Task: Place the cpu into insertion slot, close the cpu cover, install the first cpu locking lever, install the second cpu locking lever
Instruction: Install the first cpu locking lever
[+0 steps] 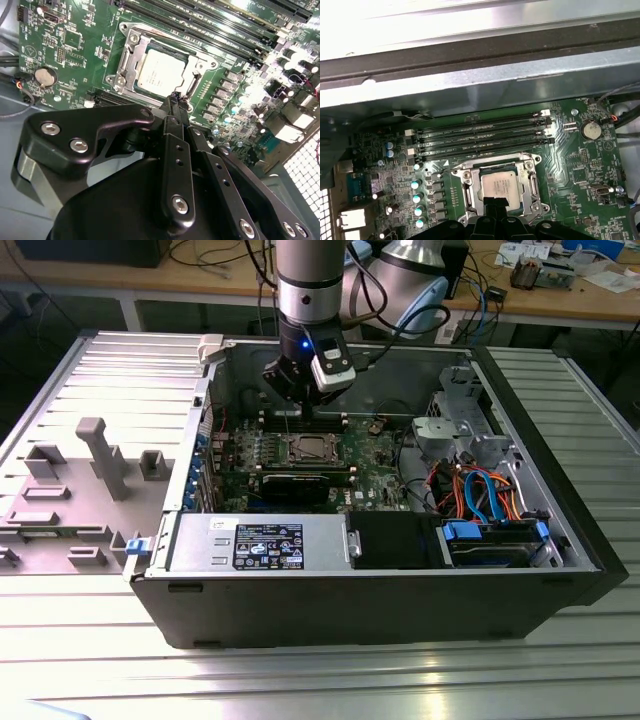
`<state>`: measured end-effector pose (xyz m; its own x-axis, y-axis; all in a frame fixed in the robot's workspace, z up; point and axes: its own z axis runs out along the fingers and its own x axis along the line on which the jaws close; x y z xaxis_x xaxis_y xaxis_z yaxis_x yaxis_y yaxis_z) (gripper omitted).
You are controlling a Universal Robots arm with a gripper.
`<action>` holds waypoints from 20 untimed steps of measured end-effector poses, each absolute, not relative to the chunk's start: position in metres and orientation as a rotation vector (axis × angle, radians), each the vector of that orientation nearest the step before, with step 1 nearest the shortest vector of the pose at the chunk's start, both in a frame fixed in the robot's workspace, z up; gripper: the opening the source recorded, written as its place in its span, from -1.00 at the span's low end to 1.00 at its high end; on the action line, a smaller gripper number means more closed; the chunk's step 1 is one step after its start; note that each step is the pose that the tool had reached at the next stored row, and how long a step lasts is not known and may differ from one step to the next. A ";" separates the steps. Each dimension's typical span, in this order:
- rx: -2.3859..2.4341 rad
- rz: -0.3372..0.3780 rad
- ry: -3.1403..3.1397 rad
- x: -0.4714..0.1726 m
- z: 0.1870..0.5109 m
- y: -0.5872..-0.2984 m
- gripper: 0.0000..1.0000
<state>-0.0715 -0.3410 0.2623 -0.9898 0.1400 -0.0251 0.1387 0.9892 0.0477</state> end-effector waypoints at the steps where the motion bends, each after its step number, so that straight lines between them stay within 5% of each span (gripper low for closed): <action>1: 0.217 0.072 3.105 -0.073 0.262 -0.341 -0.79; 20: 0.184 0.072 3.107 -0.079 0.262 -0.341 -0.79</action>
